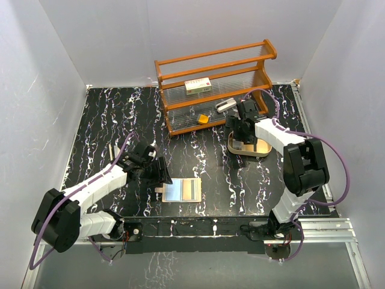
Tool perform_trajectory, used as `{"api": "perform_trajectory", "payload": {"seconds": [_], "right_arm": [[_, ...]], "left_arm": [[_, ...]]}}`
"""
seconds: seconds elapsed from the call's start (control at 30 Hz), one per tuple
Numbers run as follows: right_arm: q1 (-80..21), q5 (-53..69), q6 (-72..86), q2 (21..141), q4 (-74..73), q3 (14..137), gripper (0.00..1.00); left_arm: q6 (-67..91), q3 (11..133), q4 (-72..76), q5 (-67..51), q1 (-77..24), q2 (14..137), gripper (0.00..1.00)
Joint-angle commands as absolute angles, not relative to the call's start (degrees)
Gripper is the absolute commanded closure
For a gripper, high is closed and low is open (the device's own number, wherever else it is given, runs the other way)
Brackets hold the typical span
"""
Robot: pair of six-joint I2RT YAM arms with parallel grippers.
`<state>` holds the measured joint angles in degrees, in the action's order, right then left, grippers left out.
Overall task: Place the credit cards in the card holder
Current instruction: Pick up the credit card from the storage box.
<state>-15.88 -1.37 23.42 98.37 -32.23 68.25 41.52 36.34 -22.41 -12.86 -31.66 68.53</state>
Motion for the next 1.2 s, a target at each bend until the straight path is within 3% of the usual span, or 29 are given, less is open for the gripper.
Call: {"api": "perform_trajectory", "payload": {"seconds": [0.0, 0.33, 0.67, 1.17], "right_arm": [[-15.6, 0.9, 21.39, 98.75, -27.82, 70.66, 0.09], [-15.64, 2.59, 20.67, 97.38, -27.73, 71.28, 0.17], [-15.64, 1.42, 20.8, 95.98, -28.17, 71.65, 0.32], [-15.64, -1.74, 21.54, 96.06, -29.26, 71.78, 0.68]], "left_arm": [[40.79, 35.14, -23.52, -12.75, -31.29, 67.43, 0.44], [40.7, 34.63, -23.13, -13.36, -31.08, 67.84, 0.45], [41.3, 34.02, -22.67, -13.71, -31.01, 67.93, 0.45], [41.74, 33.84, -22.5, -13.62, -31.01, 68.2, 0.45]]}}
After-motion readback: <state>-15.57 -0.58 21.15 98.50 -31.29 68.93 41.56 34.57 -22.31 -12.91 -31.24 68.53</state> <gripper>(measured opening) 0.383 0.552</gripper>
